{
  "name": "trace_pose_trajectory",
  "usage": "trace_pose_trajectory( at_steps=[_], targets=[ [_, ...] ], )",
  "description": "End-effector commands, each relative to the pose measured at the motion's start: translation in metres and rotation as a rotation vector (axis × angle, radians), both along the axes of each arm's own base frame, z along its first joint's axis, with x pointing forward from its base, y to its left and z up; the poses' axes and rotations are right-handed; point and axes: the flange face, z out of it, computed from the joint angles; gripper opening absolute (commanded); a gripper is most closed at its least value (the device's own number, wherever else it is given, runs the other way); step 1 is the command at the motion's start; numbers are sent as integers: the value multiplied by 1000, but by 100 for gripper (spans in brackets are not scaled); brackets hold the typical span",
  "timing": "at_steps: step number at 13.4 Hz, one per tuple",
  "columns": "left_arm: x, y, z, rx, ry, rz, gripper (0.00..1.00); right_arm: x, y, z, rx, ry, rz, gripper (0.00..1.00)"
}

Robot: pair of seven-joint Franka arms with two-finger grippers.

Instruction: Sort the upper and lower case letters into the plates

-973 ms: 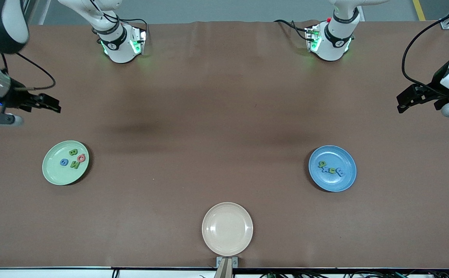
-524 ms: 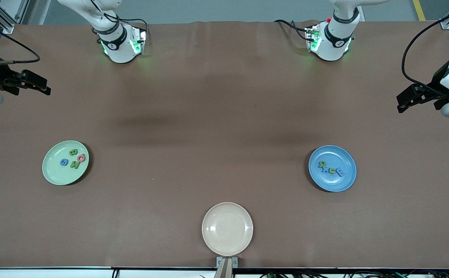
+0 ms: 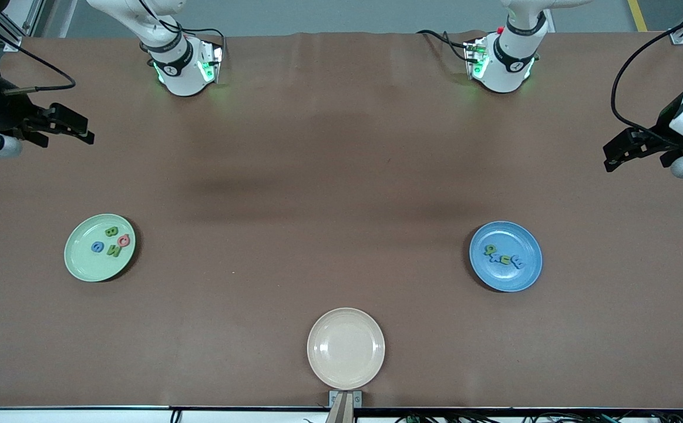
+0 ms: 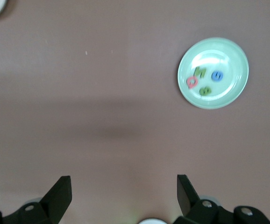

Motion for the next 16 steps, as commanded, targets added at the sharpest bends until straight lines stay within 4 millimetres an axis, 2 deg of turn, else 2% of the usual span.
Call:
trace_pose_trajectory(
  at_steps=[1,2,4,16],
  targets=[
    [-4,0,4,-17,1,-9,100,15,-11,28,-68,-69,-14,99],
    [-3,0,3,-17,1,-9,100,27,-14,34,-89,-88,-16,99],
    [-2,0,2,-17,3,-9,100,38,-17,37,-83,-100,-23,99],
    [-5,1,7,-18,-1,-15,100,40,-25,33,-83,-101,-35,100]
  ],
)
